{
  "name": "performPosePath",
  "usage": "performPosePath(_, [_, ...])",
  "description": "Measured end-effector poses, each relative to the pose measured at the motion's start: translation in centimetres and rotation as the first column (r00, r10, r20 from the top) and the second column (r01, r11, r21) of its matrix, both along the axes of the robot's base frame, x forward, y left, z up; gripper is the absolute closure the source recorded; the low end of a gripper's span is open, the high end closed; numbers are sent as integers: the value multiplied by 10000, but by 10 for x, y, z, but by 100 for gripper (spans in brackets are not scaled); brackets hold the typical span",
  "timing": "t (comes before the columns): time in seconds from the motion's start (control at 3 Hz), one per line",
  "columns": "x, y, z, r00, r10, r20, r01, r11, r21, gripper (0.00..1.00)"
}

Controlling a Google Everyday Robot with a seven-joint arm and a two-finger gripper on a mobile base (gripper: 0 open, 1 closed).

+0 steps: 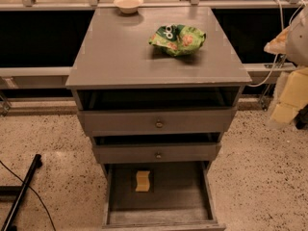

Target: Pick sponge from bottom drawer and place on counter

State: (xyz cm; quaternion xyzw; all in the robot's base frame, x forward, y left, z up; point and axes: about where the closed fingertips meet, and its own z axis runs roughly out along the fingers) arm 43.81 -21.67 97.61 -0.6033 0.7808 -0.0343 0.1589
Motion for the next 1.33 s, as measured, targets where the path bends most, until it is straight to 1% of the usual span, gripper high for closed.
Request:
performPosePath(0.33, [0,0,0,10000,0,0,0,10000,0,0])
performPosePath(0.67, [9,16,-33,9999,100,-130,-90,9969,779,0])
performPosePath(1.0, [1,74,-151,9880,1125,-1057,-711,9392,3359,0])
performPosePath(1.33, [-1,83,-162,9887,1032,-1089,-579,9319,3580,0])
